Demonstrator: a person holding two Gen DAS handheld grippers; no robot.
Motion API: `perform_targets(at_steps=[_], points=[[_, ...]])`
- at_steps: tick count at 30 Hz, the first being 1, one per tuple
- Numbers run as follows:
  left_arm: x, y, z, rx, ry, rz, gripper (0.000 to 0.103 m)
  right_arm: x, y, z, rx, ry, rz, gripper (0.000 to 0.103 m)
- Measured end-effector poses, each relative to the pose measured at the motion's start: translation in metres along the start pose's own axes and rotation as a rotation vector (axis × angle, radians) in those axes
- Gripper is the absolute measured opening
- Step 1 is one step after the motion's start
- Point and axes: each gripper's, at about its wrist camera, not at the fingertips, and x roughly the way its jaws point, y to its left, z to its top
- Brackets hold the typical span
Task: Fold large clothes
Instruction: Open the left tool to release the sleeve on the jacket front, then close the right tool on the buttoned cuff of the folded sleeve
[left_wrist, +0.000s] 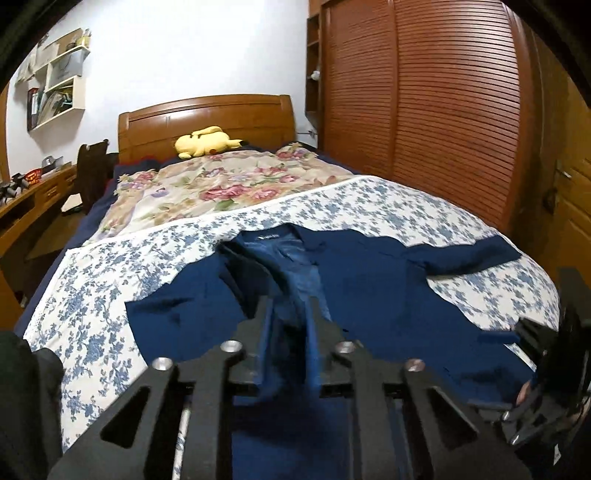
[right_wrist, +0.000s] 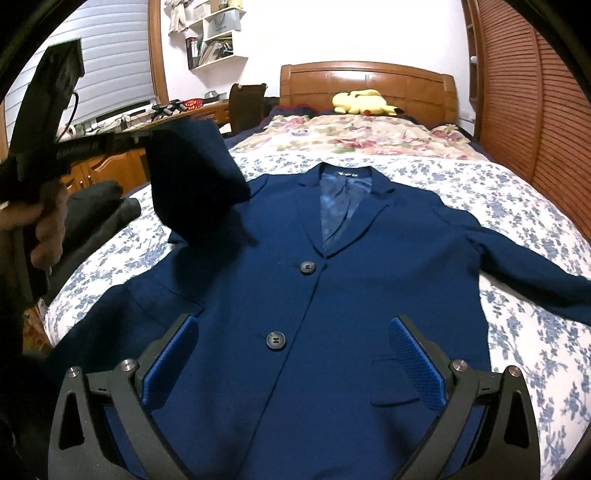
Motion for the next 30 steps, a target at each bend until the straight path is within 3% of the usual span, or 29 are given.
perform_targets(at_steps=[3,7,10,12,17,30], points=[[-0.009,0.0,-0.009,-0.01,0.007,-0.006,0.034,-0.004,0.007,0.003,-0.006,-0.009,-0.011,0.102],[-0.024,0.012,-0.023,-0.027,0.005,0.014,0.036,-0.001,0.021,0.006,-0.021,-0.01,-0.009,0.1],[-0.04,0.03,-0.036,-0.053,0.001,0.044,0.037,0.0,0.029,0.006,-0.036,-0.001,0.007,0.096],[-0.05,0.041,-0.046,-0.069,0.001,0.065,0.038,0.008,0.039,0.01,-0.053,0.01,0.026,0.086],[-0.074,0.068,-0.072,-0.113,-0.004,0.104,0.038,0.044,0.057,0.024,-0.098,0.062,0.049,0.073],[-0.106,0.126,-0.114,-0.172,-0.001,0.206,0.039,0.168,0.061,0.044,-0.107,0.284,-0.006,0.062]])
